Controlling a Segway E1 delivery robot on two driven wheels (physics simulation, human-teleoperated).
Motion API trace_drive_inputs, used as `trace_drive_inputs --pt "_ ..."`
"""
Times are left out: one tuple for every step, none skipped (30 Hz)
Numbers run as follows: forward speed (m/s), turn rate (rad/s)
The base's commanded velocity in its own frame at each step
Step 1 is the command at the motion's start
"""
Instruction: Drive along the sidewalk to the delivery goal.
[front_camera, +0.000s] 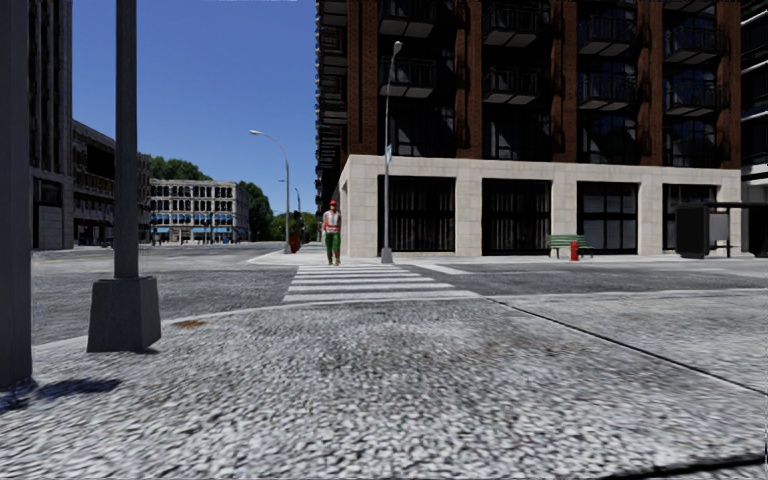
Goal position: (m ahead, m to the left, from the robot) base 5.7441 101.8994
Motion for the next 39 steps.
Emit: trace_drive_inputs --pt "1.08 0.00" --pt "1.08 0.00" --pt "1.08 0.00" --pt "1.08 0.00" --pt "1.08 0.00" --pt "1.08 0.00" --pt "1.08 0.00" --pt "1.08 0.00" --pt "1.08 0.00" --pt "1.08 -0.17" --pt "1.08 -0.32" --pt "1.08 -0.36" --pt "1.08 -0.36" --pt "1.08 -0.37" --pt "1.08 -0.48" --pt "1.08 -0.60" --pt "1.08 -0.60" --pt "1.09 -0.66" --pt "1.14 -0.68" --pt "1.21 -0.68" --pt "1.24 -0.68" --pt "1.24 -0.68" --pt "1.25 -0.68" --pt "1.25 -0.65" --pt "1.26 -0.63" --pt "1.27 -0.60" --pt "1.27 -0.60" --pt "1.27 -0.51" --pt "1.27 -0.38" --pt "1.27 -0.35" --pt "1.27 -0.35" --pt "1.30 -0.29" --pt "2.00 -0.09" --pt "2.00 0.00" --pt "2.00 0.00" --pt "2.00 0.00" --pt "2.00 0.00" --pt "2.00 0.00" --pt "2.00 0.00"
